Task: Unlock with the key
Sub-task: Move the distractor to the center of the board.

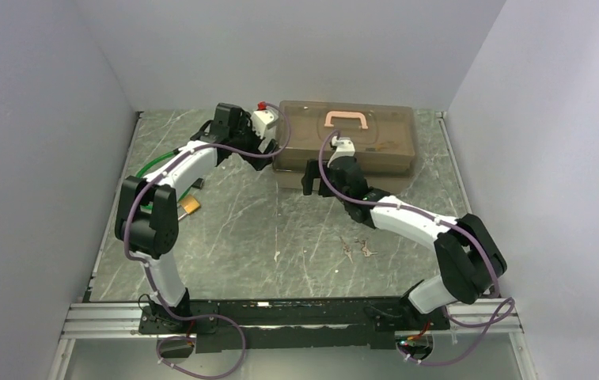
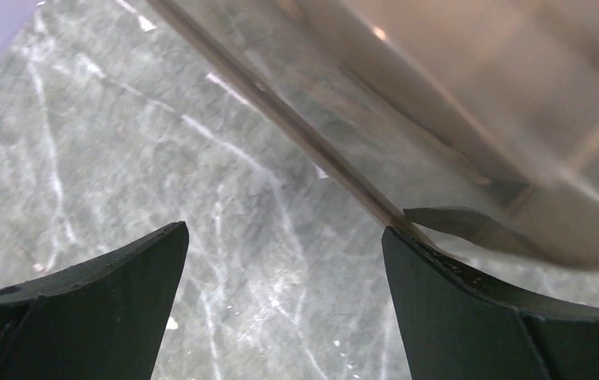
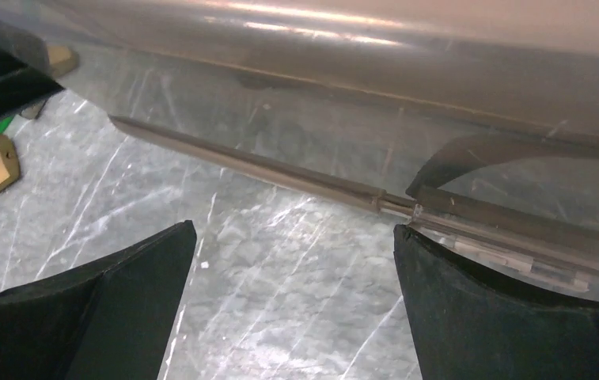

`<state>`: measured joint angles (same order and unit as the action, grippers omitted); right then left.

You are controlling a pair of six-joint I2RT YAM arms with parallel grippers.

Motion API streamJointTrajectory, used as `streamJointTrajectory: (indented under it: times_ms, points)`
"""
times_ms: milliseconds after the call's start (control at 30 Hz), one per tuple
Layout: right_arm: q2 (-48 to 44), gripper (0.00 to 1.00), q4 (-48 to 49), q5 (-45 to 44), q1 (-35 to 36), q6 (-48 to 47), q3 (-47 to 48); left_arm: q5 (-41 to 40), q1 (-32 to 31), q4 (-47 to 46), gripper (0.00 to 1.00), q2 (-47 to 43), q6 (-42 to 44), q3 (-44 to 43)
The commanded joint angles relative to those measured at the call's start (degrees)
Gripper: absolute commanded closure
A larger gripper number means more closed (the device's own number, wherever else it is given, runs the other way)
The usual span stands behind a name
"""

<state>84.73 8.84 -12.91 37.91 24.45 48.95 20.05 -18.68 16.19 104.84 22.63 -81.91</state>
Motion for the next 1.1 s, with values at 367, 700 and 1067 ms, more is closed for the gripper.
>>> streamJointTrajectory:
  times_ms: [367, 700, 1067]
  points:
    - [1.09, 0.00, 2.86, -1.49, -13.84, 0.20, 2.04, 9.71, 10.37, 10.13, 0.01, -10.51, -2.66, -2.25]
    - [7.54, 0.00, 4.77, 2.97, -13.98, -1.91, 8.57, 2.91, 24.69, 18.78, 0.01, -18.02, 5.76, 3.74]
    - [12.97, 0.01, 9.07, 7.54, -0.04, -4.13, 10.50, -6.56, 34.35, 17.45, 0.01, -21.43, 12.41, 13.44]
